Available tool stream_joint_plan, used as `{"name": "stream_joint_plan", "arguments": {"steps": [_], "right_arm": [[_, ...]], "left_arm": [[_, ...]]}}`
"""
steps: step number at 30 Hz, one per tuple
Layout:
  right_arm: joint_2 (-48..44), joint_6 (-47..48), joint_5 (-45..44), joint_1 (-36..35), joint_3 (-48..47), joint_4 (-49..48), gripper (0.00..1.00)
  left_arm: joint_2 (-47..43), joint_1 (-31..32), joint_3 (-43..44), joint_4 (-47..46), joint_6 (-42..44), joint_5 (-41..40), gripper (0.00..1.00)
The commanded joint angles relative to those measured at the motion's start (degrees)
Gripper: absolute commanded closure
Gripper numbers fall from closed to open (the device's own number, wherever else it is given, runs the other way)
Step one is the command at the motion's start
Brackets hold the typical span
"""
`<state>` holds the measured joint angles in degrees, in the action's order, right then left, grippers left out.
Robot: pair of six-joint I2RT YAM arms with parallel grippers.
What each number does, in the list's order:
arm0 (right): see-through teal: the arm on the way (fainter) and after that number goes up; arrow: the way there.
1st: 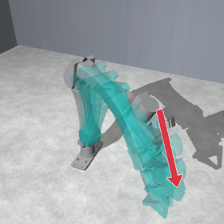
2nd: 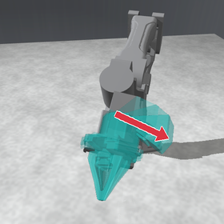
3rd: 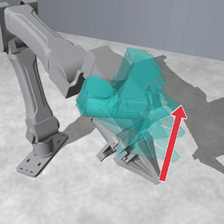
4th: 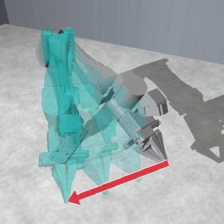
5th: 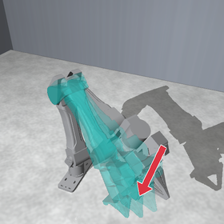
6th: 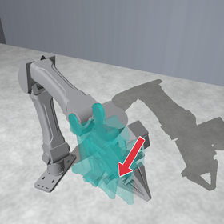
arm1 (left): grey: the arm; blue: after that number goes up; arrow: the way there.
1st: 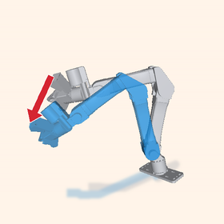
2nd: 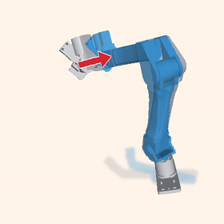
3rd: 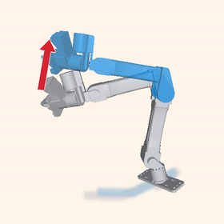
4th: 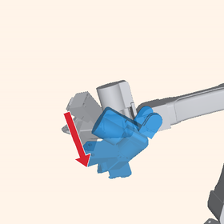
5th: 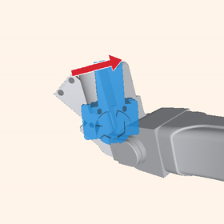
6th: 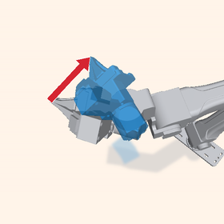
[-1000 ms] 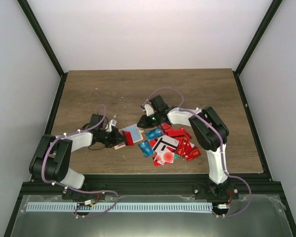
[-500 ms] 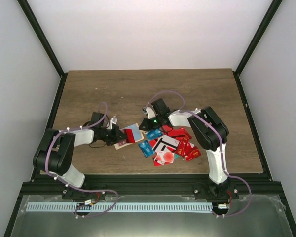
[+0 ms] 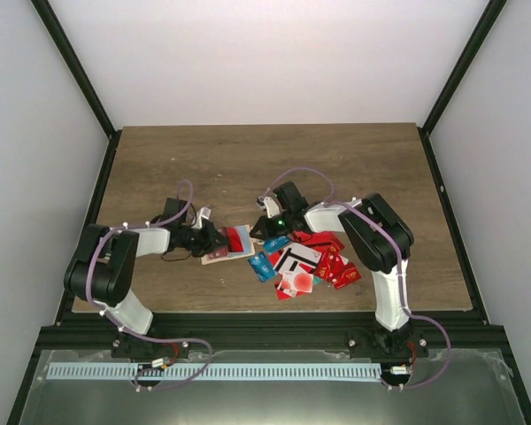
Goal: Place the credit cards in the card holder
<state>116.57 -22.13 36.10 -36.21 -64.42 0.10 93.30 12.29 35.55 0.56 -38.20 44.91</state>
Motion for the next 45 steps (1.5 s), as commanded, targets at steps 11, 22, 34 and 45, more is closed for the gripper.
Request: {"name": "stream_joint_plan", "arguments": {"steps": [11, 22, 34, 45], "right_arm": [[0.4, -0.9, 1.9, -3.2, 0.5, 3.5, 0.96], [0.4, 0.7, 0.7, -3.2, -1.7, 5.9, 0.96], [-0.3, 2.1, -0.5, -3.2, -2.9, 8.3, 0.95], [-2.4, 3.8, -3.8, -3.0, -5.3, 11.5, 0.91]], "left_arm": [[5.2, -0.3, 1.5, -0.6, 2.4, 0.1, 0.96], [8.3, 1.1, 2.8, -0.6, 3.9, -1.5, 0.96], [8.6, 1.7, 5.8, 3.1, 6.1, -6.9, 0.9], [3.3, 1.7, 6.5, 9.5, 7.3, -12.2, 0.63]]}}
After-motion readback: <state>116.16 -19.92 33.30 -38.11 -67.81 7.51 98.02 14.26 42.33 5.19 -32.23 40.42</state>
